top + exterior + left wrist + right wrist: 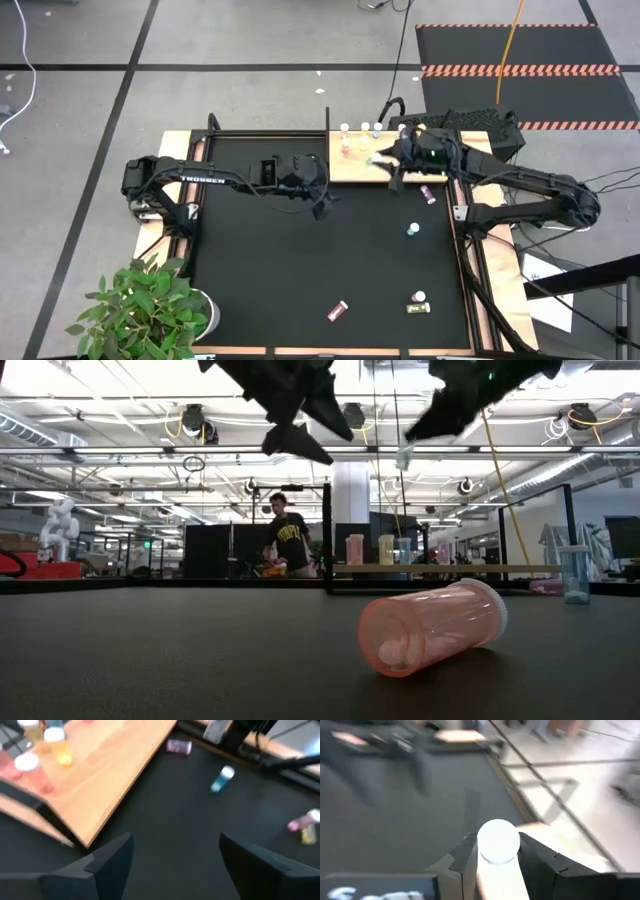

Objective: Pick and place medicine bottles onto shelf by color
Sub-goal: Put the left blue pill bottle aligned with the other blue pill bottle on the shelf

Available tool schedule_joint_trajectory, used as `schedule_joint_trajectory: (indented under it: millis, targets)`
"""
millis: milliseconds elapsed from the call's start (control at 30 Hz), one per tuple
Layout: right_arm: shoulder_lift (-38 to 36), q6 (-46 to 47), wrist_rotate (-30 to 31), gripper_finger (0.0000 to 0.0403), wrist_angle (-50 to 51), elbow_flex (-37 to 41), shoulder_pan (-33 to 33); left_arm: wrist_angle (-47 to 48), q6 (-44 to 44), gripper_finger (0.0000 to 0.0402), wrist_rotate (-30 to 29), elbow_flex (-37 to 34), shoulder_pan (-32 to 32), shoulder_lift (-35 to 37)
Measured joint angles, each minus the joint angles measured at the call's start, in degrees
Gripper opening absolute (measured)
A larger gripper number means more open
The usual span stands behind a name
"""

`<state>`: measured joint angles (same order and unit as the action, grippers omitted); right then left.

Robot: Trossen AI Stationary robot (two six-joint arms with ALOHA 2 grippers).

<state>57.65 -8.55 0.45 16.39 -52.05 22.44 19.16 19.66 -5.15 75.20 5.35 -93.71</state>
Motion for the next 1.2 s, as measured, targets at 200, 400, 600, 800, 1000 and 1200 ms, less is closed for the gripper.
schedule_joint_trajectory:
  millis: [200,400,600,800,1000,1200]
  targets:
    - [4.9,-5.7,-1.1,0.0120,-2.1,2.2,12.8,1.8,-4.0,0.0303,0.0,0.0,1.2,0.0]
    - [12.0,-5.7,-7.1,0.0120,-9.7,6.0,21.2,1.7,-6.5,0.0303,0.0,0.0,2.8,0.0]
    - [19.2,-7.2,-8.4,0.0120,-13.8,6.1,23.6,1.6,-8.2,0.0303,0.0,0.0,4.0,0.0]
    - [23.6,-6.2,-8.5,0.0120,-15.7,6.1,24.6,0.5,-9.4,0.0303,0.0,0.0,5.1,0.0]
    - [25.8,-5.0,-12.1,0.0120,-17.1,6.1,26.2,0.3,-9.5,0.0303,0.0,0.0,5.1,0.0]
    - [25.9,-2.6,-12.8,0.0120,-17.5,6.1,27.4,0.3,-9.0,0.0303,0.0,0.0,5.1,0.0]
